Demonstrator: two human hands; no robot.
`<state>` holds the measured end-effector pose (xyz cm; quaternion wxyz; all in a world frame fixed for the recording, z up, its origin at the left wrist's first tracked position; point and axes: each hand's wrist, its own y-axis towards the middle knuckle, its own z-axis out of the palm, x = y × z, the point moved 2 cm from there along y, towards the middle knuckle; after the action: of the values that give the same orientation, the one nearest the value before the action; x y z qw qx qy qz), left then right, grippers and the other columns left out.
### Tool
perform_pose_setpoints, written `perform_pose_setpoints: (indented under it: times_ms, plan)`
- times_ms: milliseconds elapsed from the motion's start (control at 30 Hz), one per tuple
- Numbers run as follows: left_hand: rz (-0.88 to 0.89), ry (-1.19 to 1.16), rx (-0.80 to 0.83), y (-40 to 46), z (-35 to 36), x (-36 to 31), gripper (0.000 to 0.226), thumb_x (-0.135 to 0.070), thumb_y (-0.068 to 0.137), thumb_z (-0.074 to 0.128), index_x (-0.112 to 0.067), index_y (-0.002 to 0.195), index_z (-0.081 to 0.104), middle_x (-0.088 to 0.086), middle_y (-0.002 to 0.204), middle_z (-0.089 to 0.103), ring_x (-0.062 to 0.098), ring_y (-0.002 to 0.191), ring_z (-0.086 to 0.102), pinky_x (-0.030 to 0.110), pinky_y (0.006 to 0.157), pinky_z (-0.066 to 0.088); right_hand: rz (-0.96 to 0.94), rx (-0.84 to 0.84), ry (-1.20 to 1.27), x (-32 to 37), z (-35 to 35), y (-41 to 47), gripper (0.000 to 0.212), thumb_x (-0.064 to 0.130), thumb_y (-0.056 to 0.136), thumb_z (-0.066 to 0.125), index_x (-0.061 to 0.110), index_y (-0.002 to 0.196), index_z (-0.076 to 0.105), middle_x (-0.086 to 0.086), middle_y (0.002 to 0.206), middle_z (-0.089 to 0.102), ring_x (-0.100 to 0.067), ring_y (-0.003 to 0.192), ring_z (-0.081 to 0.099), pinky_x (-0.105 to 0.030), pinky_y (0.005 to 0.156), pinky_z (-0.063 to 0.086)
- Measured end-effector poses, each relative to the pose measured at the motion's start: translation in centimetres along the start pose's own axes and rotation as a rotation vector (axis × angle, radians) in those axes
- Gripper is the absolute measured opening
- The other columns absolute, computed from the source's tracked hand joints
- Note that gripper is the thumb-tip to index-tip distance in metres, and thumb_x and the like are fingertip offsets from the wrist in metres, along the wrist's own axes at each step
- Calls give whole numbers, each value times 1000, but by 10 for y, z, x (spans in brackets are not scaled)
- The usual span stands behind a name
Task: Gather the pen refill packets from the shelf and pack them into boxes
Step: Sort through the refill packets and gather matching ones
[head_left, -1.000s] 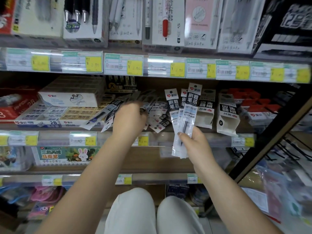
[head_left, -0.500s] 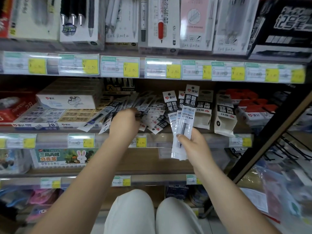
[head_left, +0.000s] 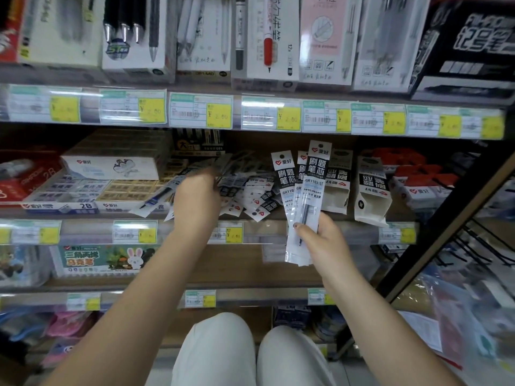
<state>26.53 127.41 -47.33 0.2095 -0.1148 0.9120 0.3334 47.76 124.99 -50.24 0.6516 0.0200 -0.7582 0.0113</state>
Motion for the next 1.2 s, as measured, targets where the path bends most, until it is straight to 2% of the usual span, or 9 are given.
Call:
perform_pose_setpoints:
  times_ms: [133, 233, 400, 533, 633, 733, 900, 967, 1200]
  plan:
    - [-82, -366, -203, -4, -19, -3, 26, 8, 84, 49, -7, 91, 68, 7, 117, 59, 17, 111, 52, 20, 90, 39, -29, 19, -39, 3, -4, -1, 27, 9, 92, 51, 25, 113, 59, 11, 101, 67, -9, 92, 64, -30, 79, 52]
    - [-239, -676, -277, -3, -29, -3, 34, 11, 79, 49, -21, 77, 62, 0, 115, 52, 2, 97, 50, 5, 75, 37, -73, 47, -80, 7, -4, -3, 26, 12, 92, 52, 35, 103, 57, 15, 96, 67, -3, 89, 62, -24, 77, 50]
    - [-389, -1072, -255, -3, -39, -4, 39, 11, 79, 51, -25, 70, 63, 0, 95, 67, -1, 64, 59, 16, 54, 46, -90, 97, -76, 10, -4, -5, 27, 11, 93, 52, 34, 106, 59, 13, 100, 68, -6, 91, 64, -25, 75, 52]
    - [-463, -1253, -60, -2, -35, -6, 25, 4, 75, 61, -19, 67, 64, 4, 96, 68, 20, 89, 67, 28, 68, 50, -68, 174, -37, 12, -3, -6, 26, 11, 94, 52, 36, 99, 60, 11, 98, 70, -6, 91, 65, -25, 77, 53]
    - [-527, -1338, 57, -6, -28, -14, 29, 15, 84, 50, -10, 71, 57, 8, 107, 65, 18, 87, 71, 27, 69, 55, 16, 240, 42, 9, 0, -8, 24, 9, 93, 52, 30, 100, 63, 4, 99, 71, -15, 95, 66, -34, 82, 55]
    - [-583, -1403, 136, -13, -19, -22, 30, 17, 86, 47, -8, 72, 56, 9, 107, 65, 13, 74, 72, 22, 49, 51, 89, 296, 174, 6, 7, -11, 23, 5, 92, 53, 20, 105, 65, -4, 104, 72, -24, 99, 67, -45, 87, 54]
    - [-633, -1400, 197, -26, -8, -31, 30, 16, 84, 50, -9, 70, 56, 13, 99, 66, 11, 52, 63, 18, 42, 46, 182, 390, 376, 1, 16, -16, 22, 0, 92, 48, 12, 99, 65, -5, 91, 75, -19, 82, 70, -35, 72, 58]
    - [-624, -1372, 212, -29, -7, -33, 33, 17, 83, 50, -11, 67, 57, 11, 90, 67, 14, 55, 62, 21, 45, 48, 203, 418, 414, 0, 17, -16, 22, 0, 92, 48, 11, 99, 66, -6, 93, 74, -19, 82, 71, -35, 73, 57]
    - [-571, -1426, 224, -23, -14, -30, 38, 21, 82, 48, -10, 62, 57, 8, 109, 66, 16, 75, 72, 29, 58, 56, 224, 392, 530, -1, 15, -15, 16, -1, 90, 52, 7, 93, 66, -7, 87, 74, -18, 78, 71, -32, 68, 58]
